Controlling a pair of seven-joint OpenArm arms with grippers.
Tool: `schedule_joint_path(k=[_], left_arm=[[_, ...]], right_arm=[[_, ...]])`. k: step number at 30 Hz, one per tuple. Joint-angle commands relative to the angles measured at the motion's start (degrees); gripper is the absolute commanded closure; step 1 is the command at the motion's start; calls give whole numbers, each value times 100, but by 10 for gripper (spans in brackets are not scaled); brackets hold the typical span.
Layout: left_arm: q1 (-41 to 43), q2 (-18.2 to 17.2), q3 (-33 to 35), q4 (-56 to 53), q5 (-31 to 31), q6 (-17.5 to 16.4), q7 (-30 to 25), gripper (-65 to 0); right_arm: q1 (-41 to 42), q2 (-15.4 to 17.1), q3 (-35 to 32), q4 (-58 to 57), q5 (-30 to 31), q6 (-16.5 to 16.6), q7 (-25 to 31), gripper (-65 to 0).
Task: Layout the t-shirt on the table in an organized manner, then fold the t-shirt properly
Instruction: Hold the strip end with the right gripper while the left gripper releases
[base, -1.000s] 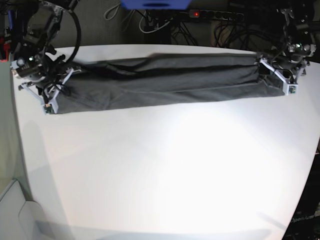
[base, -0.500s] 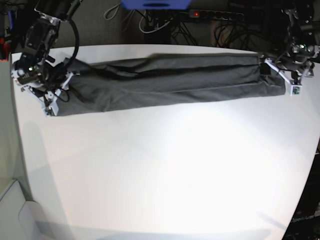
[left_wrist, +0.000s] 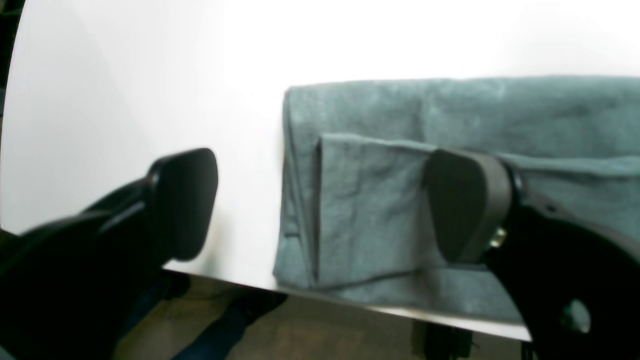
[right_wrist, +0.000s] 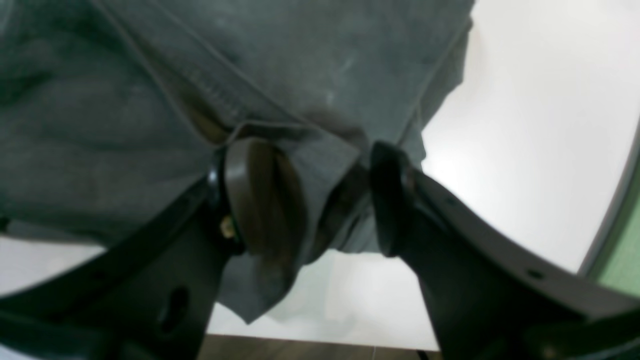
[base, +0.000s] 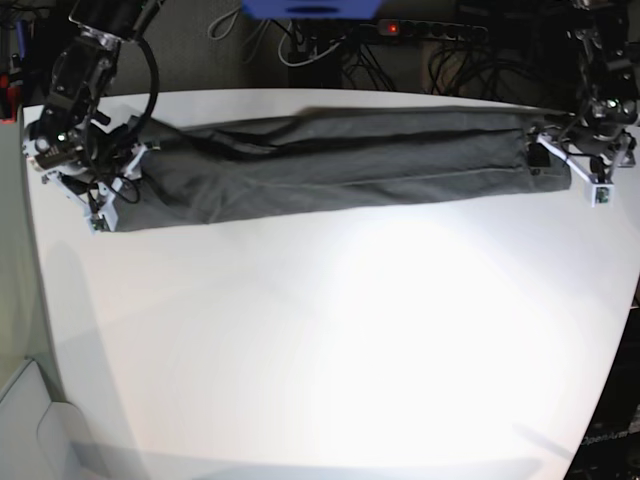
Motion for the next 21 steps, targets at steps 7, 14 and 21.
schedule_joint_path(k=[7, 14, 21], left_arm=[[-158, 95, -31, -401, -16, 6, -90, -650], [-149, 103, -40, -604, -16, 6, -107, -650], [-131, 130, -22, -604, -16, 6, -107, -542]], right_arm=[[106, 51, 1, 88, 56, -5, 62, -325], [115, 51, 1, 88, 56, -5, 62, -325], [124, 51, 1, 62, 56, -5, 62, -325]])
